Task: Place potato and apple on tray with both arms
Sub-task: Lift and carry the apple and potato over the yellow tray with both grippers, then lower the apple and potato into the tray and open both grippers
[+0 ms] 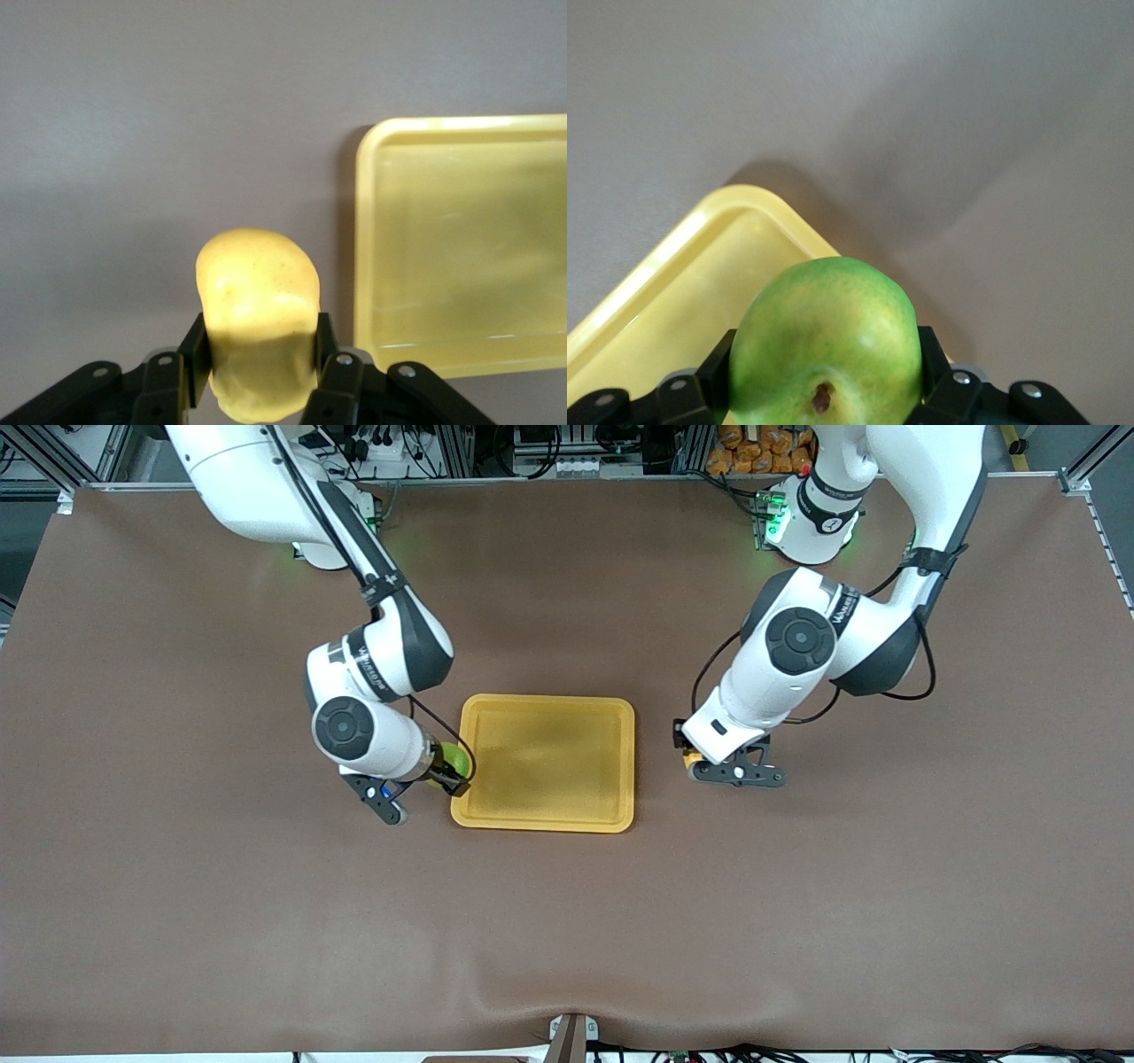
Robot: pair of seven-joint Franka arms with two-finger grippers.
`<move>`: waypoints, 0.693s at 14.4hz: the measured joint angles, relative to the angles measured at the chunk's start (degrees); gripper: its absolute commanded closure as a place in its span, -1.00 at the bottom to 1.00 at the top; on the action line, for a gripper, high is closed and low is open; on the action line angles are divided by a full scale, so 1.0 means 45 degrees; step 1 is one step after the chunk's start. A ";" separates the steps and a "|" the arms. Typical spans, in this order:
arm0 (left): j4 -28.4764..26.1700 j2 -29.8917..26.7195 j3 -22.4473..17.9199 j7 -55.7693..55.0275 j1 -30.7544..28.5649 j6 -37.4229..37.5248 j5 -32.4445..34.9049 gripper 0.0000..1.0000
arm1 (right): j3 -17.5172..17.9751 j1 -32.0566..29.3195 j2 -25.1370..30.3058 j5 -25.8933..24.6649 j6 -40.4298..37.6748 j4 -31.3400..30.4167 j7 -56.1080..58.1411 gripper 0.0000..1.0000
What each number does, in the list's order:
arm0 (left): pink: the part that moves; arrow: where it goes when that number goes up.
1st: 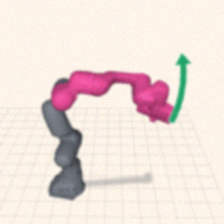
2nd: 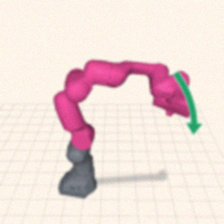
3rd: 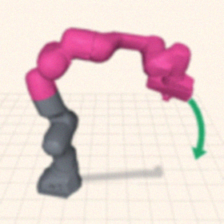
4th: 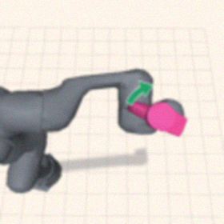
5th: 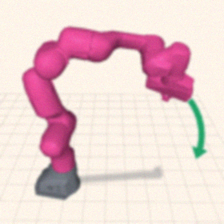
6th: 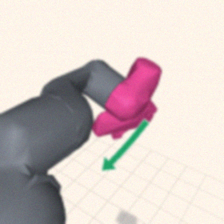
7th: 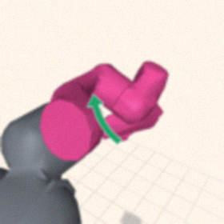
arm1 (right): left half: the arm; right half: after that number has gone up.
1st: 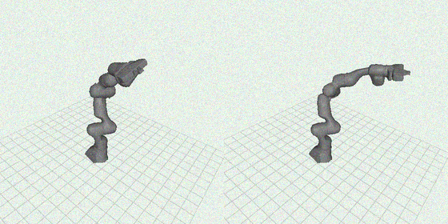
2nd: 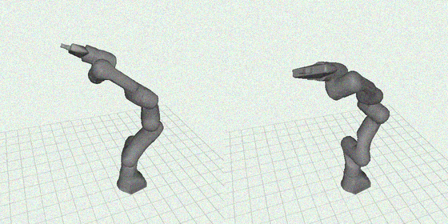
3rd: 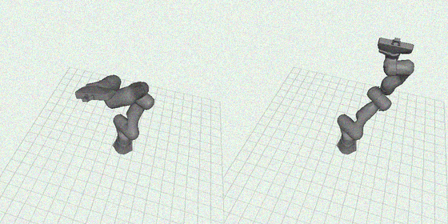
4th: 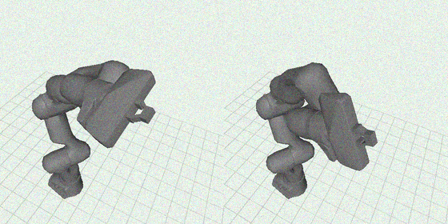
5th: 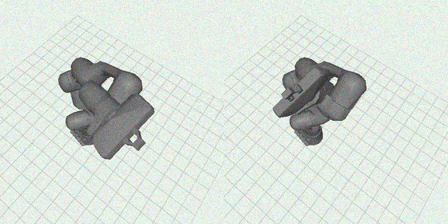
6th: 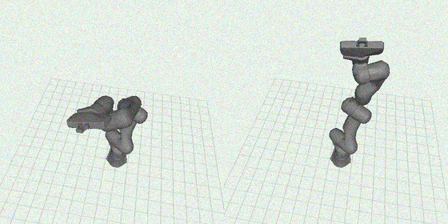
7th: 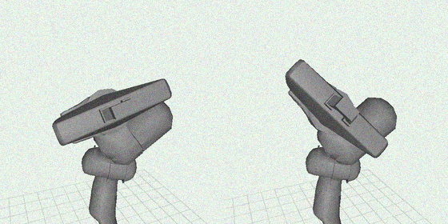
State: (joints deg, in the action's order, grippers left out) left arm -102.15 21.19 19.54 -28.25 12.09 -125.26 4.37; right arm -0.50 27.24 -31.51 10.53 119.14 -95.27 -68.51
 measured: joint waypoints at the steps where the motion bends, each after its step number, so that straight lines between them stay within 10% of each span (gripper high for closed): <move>1: 0.0204 0.0178 0.0029 -0.0279 0.0207 -0.0003 0.0000 1.00 | 0.0001 0.0169 -0.0079 0.0004 0.0105 -0.0089 -0.0487 1.00; 10: 0.2119 0.3042 0.0059 -0.0764 0.1571 -0.0182 0.0000 1.00 | 0.0001 0.0868 -0.0728 0.0793 0.1125 -0.0421 -0.1234 1.00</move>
State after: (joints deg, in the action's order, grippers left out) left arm -92.61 34.88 19.80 -31.69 19.16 -126.08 4.37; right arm -0.50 31.15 -34.78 14.10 124.20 -97.17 -74.07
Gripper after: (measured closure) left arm 0.507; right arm 0.181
